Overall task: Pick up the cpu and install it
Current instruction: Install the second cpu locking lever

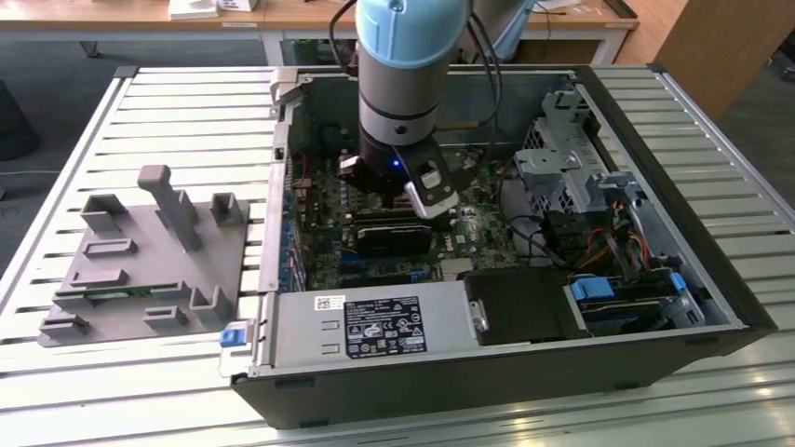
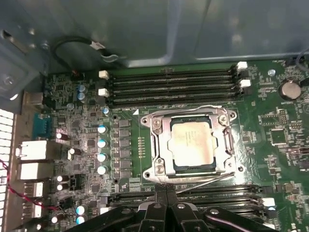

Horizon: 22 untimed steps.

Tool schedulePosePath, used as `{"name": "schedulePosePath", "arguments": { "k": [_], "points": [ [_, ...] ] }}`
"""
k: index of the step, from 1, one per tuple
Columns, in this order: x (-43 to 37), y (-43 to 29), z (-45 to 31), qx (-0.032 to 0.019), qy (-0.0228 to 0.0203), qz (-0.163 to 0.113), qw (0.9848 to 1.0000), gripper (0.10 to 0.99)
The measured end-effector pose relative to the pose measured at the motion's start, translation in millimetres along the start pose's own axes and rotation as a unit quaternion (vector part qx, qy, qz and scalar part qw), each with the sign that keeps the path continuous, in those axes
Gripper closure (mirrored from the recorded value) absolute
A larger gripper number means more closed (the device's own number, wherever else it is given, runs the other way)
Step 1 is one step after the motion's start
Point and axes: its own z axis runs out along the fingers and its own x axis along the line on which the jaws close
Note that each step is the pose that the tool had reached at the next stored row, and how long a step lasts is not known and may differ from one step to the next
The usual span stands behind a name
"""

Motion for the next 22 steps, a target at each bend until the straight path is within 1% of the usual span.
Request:
{"name": "schedulePosePath", "arguments": {
  "k": [2,3,6,7,11,16,18,21,22],
  "points": [
    [-0.1,-2.2,2.8,-0.0007,0.0001,0.0,1.0,0.98],
    [-0.2,-3.4,3.8,-0.002,0.0002,0.0,1.0,0.98],
    [-0.2,-8.0,5.3,-0.0084,0.0006,0.0,1.0,0.98],
    [0.5,-9.1,5.8,-0.0105,0.0008,0.0,0.9999,0.98],
    [5.9,-11.5,9.1,-0.0157,0.0009,0.0,0.9999,0.98],
    [9.9,-13.0,15.3,-0.0198,0.0011,0.0,0.9998,0.98],
    [10.5,-13.5,17.0,-0.024,0.0015,0.0,0.9997,0.98],
    [10.6,-13.5,19.2,-0.0336,0.0022,0.0,0.9994,0.98],
    [11.4,-13.2,20.3,-0.0359,0.0023,0.0,0.9994,0.98]
  ]
}}
